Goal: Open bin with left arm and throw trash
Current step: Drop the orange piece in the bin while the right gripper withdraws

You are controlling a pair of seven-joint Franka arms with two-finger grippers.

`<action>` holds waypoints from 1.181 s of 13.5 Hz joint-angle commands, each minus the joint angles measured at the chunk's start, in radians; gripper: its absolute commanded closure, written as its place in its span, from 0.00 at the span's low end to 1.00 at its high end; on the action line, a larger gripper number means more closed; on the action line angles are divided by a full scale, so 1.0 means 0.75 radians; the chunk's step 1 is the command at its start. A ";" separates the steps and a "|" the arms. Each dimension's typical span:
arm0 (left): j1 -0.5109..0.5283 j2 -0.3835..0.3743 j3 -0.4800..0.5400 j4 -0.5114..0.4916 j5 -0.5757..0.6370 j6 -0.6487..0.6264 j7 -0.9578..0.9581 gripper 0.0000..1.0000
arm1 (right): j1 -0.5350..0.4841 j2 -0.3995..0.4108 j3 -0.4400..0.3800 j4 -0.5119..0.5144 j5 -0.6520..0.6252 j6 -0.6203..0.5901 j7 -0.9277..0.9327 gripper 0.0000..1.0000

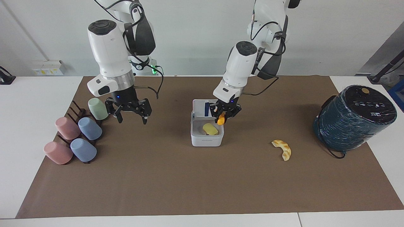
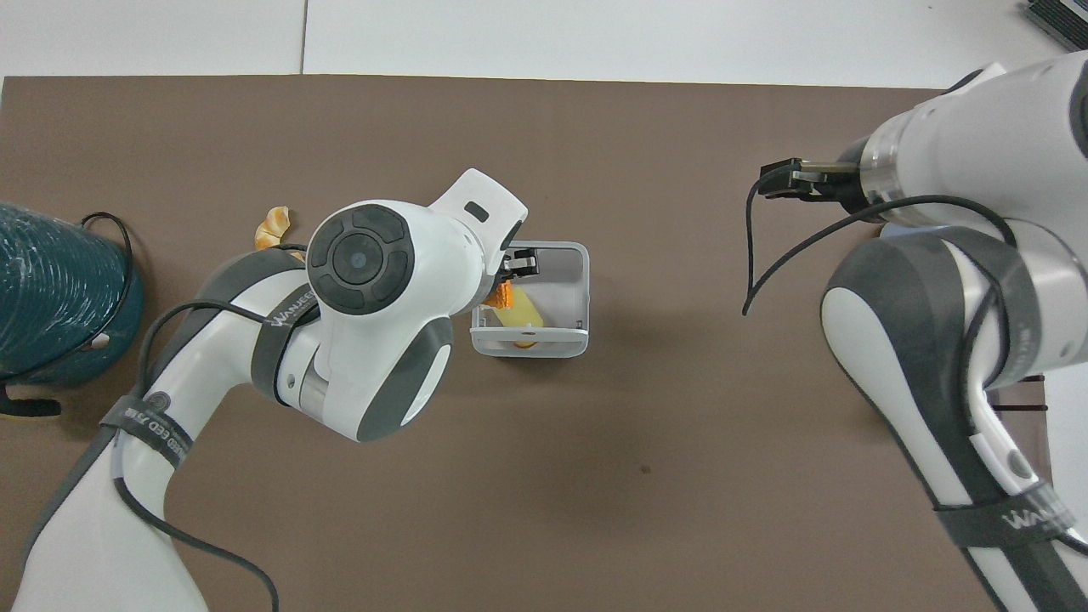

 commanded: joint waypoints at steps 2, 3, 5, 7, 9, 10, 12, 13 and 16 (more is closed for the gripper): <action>-0.038 0.057 0.022 -0.023 -0.014 0.157 -0.053 1.00 | -0.136 -0.077 0.023 -0.018 -0.025 -0.126 -0.085 0.00; -0.038 0.076 0.022 -0.023 -0.014 0.192 -0.075 1.00 | -0.158 -0.097 0.021 -0.020 -0.025 -0.169 -0.114 0.00; -0.052 0.082 0.024 -0.039 -0.012 0.198 -0.085 1.00 | -0.232 -0.130 0.033 -0.020 -0.023 -0.232 -0.141 0.00; -0.054 0.088 0.025 -0.051 -0.014 0.196 -0.085 0.83 | -0.316 -0.162 0.061 -0.020 -0.009 -0.300 -0.216 0.00; -0.072 0.086 0.027 -0.055 -0.012 0.182 -0.087 0.62 | -0.347 -0.217 0.066 -0.020 -0.003 -0.379 -0.241 0.00; -0.072 0.086 0.029 -0.047 -0.012 0.176 -0.087 0.46 | -0.349 -0.256 0.059 -0.022 -0.003 -0.426 -0.241 0.00; -0.070 0.086 0.029 -0.027 -0.004 0.139 -0.087 0.23 | -0.337 -0.322 0.051 -0.062 -0.001 -0.523 -0.211 0.00; -0.068 0.086 0.029 -0.002 0.000 0.110 -0.087 0.12 | -0.332 -0.324 0.037 -0.063 -0.001 -0.519 -0.206 0.00; -0.060 0.090 0.031 0.065 0.004 0.016 -0.083 0.10 | -0.259 -0.322 -0.026 -0.060 -0.001 -0.511 -0.204 0.00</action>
